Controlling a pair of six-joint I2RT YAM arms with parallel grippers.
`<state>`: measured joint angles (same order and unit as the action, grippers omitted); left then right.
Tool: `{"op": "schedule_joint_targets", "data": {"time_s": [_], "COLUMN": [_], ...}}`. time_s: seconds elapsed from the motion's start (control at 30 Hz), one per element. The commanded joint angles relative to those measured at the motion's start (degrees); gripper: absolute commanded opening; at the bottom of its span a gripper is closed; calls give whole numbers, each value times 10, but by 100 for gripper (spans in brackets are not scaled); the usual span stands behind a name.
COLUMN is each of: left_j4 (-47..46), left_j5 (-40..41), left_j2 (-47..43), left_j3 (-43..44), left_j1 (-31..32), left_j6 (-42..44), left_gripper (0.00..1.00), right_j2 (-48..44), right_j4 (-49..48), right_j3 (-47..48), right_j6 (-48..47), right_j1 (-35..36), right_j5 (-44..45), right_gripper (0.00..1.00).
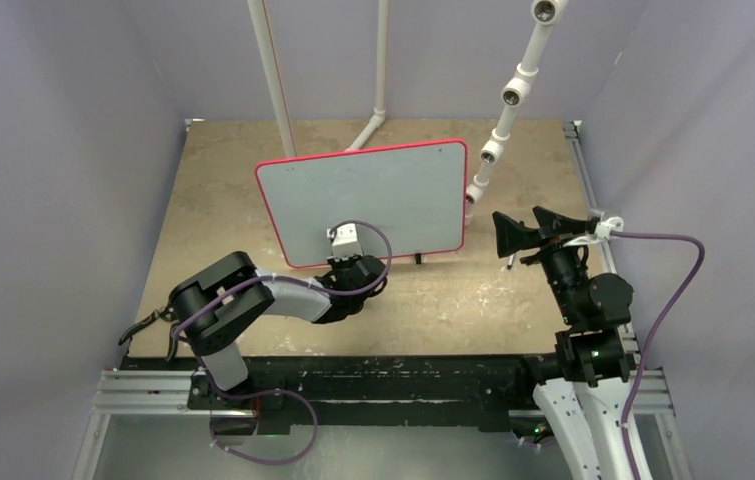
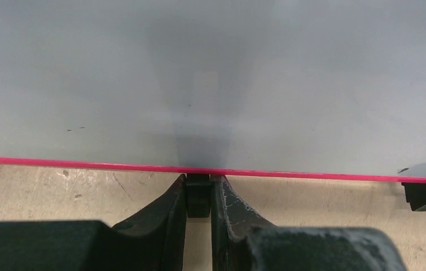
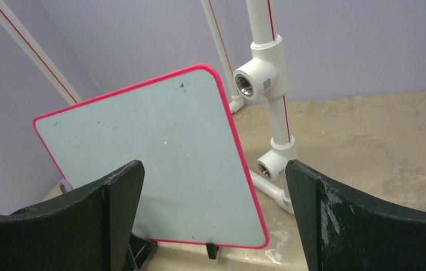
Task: Write a sentence on the whiteboard
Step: Adjust the whiteboard stand at the center of the board.
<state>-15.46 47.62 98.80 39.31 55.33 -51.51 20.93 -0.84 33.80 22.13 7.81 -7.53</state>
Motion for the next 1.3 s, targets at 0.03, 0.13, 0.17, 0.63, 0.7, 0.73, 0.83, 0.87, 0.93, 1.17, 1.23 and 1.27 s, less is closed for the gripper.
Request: {"op": "schedule_joint_targets", "data": {"time_s": [0.03,0.13,0.17,0.63,0.7,0.73,0.83,0.87,0.93,1.17,1.23,1.27], "left_j4": [-48,-54,-58,-43,-41,-40,-38,-37,-40,-35,-22,-13], "left_j5": [15,10,9,7,4,0,-10,-13,-25,-89,-105,-113], "left_j2": [13,24,25,28,20,16,1,-4,-16,-76,-102,-115], "left_j3": [4,15,18,52,52,51,49,46,39,5,-2,-5], "left_j1": [-34,-43,-46,-49,-49,-49,-48,-48,-47,-47,-46,-47], "left_j6": [-26,-18,-14,26,33,36,43,45,46,56,61,66], "left_gripper": [0,0,0,8,12,15,21,24,28,46,51,54], "right_j2": [7,13,14,8,7,7,7,7,7,12,14,17], "right_j4": [-14,-16,-15,-4,-3,-3,-4,-4,-4,5,7,8], "right_j3": [-5,-8,-8,-11,-11,-11,-13,-15,-18,-14,-15,-17], "right_j6": [3,4,4,0,-1,-1,1,2,3,9,15,19], "right_j1": [0,-1,-1,-1,-1,-1,-1,-1,-1,-1,-1,-2], "right_j5": [-9,-10,-10,1,3,3,3,4,5,23,35,43], "right_gripper": [99,99,99,99,99,99,99,99,99,99,99,99]}}
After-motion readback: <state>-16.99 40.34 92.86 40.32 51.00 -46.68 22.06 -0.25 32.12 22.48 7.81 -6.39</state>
